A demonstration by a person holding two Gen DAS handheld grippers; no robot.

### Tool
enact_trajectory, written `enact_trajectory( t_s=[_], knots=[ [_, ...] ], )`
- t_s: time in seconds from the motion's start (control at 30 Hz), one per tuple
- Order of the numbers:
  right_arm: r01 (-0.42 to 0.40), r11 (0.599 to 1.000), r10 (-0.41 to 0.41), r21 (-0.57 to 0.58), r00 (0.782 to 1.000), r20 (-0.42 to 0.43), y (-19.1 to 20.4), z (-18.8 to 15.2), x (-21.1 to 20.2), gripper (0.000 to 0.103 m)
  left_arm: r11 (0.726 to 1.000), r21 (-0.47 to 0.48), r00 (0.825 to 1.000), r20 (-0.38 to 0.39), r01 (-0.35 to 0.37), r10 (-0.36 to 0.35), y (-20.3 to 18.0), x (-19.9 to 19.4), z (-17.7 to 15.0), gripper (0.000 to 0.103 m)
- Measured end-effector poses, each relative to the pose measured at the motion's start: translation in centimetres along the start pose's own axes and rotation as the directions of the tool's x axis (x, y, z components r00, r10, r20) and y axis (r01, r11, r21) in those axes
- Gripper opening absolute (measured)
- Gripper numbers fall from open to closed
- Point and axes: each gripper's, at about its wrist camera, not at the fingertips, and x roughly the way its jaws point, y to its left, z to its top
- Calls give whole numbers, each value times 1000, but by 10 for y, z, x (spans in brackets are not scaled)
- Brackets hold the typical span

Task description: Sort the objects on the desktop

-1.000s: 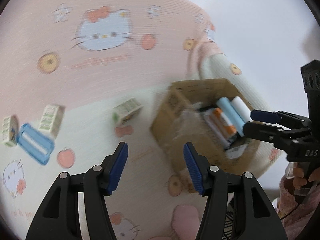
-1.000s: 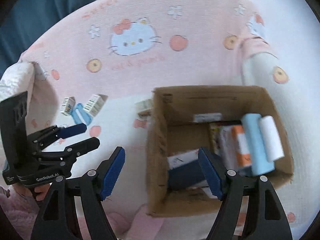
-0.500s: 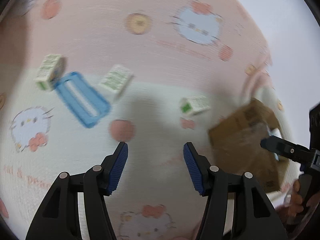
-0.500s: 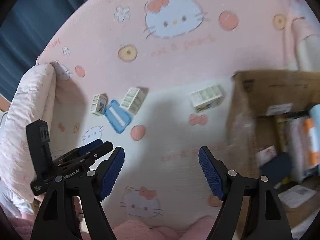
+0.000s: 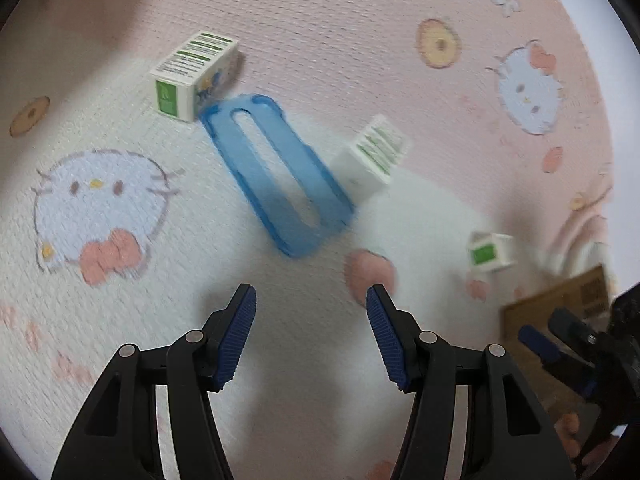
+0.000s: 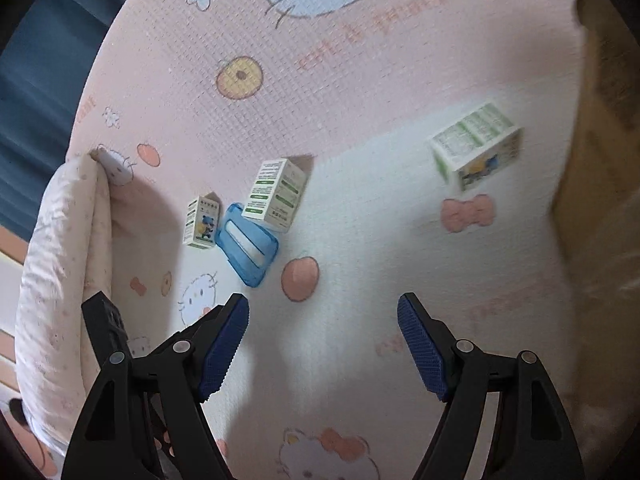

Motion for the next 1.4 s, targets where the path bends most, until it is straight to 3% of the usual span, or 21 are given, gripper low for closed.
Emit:
enact_trajectory(
  t_s=[0.13,0.23,0.33,0.43,0.47,0.5,0.53,0.57,0.6,0.73,0.87,1.0,1.07,1.13,1.23,1.4],
  knots=[
    [-65,998,65,-19,998,7,3,1,27,75,1000,-28,1000,21,-5,5,11,18,14,60],
    [-45,998,45,-50,999,10,7,2,46,75,997,-74,1000,22,10,-8,18,33,26,56],
    [-42,995,44,-88,999,23,10,1,58,75,991,-133,1000,12,6,-5,24,47,33,42],
    [-44,991,48,-125,998,31,14,0,68,75,988,-156,999,35,12,-6,24,50,34,34],
    [-43,990,48,-134,998,37,14,0,69,72,989,-150,999,35,-1,6,23,50,33,29],
    [-39,988,46,-150,998,41,15,1,72,62,991,-129,999,33,-24,29,20,51,32,19],
    [-34,986,41,-162,998,42,15,1,75,54,994,-102,998,24,-48,51,16,52,29,15],
    [-26,986,32,-166,999,37,15,2,79,42,996,-73,998,18,-54,56,11,52,26,15],
    [-18,987,22,-159,999,27,13,2,84,37,997,-56,998,15,-52,53,9,52,23,15],
    [-62,995,64,-79,998,17,2,1,92,35,999,24,999,-21,-33,33,-13,53,6,15],
    [-50,997,50,-52,999,-6,-3,-4,99,35,997,53,995,-92,50,-45,-39,57,-16,15],
    [32,999,-32,-27,999,-5,-12,-17,91,35,991,122,993,-109,61,-47,-66,58,-40,15],
    [34,999,-34,-2,999,19,-17,-24,81,34,989,123,990,-125,84,-69,-71,57,-48,15],
    [37,999,-37,8,999,25,-20,-30,76,29,987,102,982,-152,125,-109,-73,59,-50,15],
    [124,992,-124,-20,992,2,-22,-36,76,18,985,105,978,-169,140,-121,-78,58,-57,15],
    [155,987,-155,-36,988,5,-31,-44,70,15,977,100,965,-203,189,-166,-84,60,-62,16]
  ],
)
